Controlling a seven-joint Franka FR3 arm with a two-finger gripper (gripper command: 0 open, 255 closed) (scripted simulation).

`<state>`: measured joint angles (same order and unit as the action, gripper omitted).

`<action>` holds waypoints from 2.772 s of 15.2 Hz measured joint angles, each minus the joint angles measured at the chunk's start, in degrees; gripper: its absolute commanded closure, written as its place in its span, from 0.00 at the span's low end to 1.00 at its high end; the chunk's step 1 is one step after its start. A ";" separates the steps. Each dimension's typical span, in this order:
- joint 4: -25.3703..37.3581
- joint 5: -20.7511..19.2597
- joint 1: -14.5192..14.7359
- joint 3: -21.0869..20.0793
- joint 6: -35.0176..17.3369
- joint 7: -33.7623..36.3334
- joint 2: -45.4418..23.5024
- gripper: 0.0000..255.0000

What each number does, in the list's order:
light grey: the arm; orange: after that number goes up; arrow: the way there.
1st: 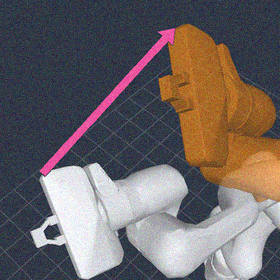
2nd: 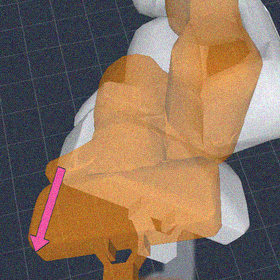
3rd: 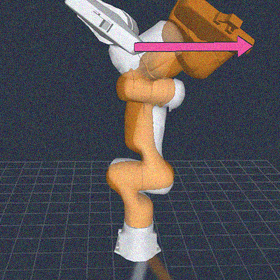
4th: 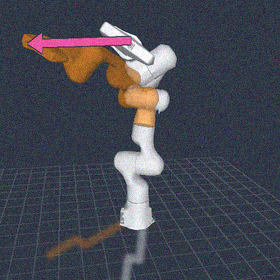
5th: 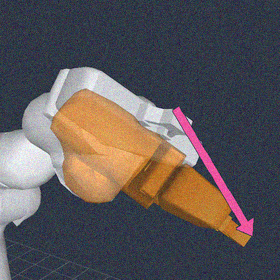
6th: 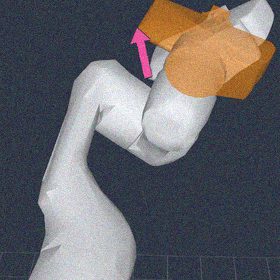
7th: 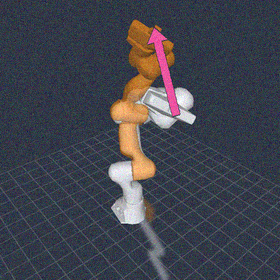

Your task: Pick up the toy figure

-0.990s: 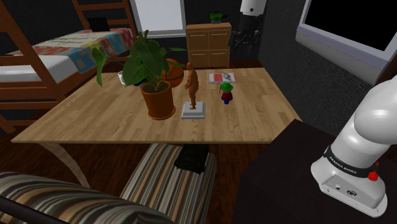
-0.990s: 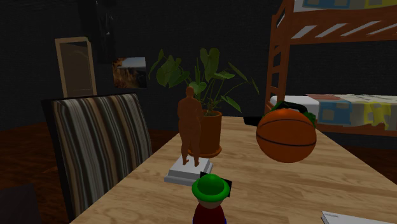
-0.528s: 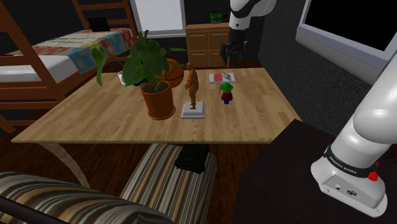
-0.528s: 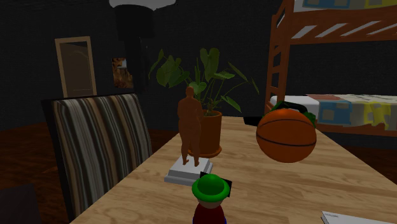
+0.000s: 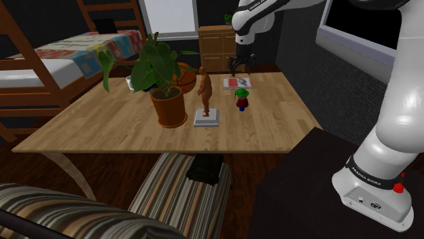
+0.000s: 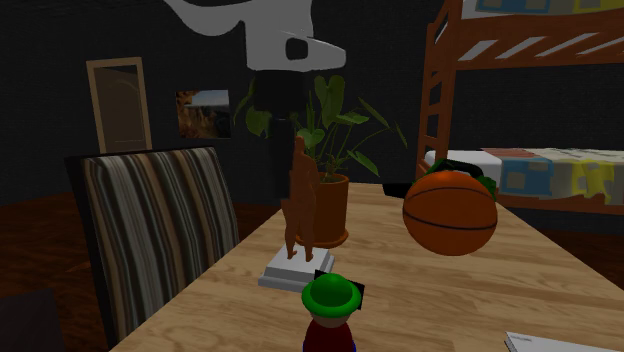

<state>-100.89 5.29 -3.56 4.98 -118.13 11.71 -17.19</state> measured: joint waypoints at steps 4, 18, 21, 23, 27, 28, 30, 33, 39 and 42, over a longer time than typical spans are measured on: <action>9.15 0.37 -1.02 0.58 0.92 0.90 -9.52 0.00; 40.33 1.32 -4.59 1.48 7.37 3.99 -37.35 0.00; 39.85 1.41 -4.64 1.42 5.99 3.89 -38.24 0.00; 39.58 1.43 -4.61 1.40 5.55 3.89 -38.39 1.00; 39.52 1.44 -4.61 1.39 5.41 3.88 -38.46 1.00; 39.53 1.44 -4.62 1.39 5.40 3.87 -38.44 1.00; 39.53 1.44 -4.62 1.40 5.38 3.87 -38.42 1.00; 39.88 1.43 -4.64 1.40 5.75 3.89 -38.46 1.00; 40.20 1.26 -4.51 1.54 8.37 4.09 -36.20 1.00; 41.23 1.19 -4.60 1.60 10.06 4.10 -35.54 1.00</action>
<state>-59.65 6.48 -8.17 6.57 -108.07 15.81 -52.72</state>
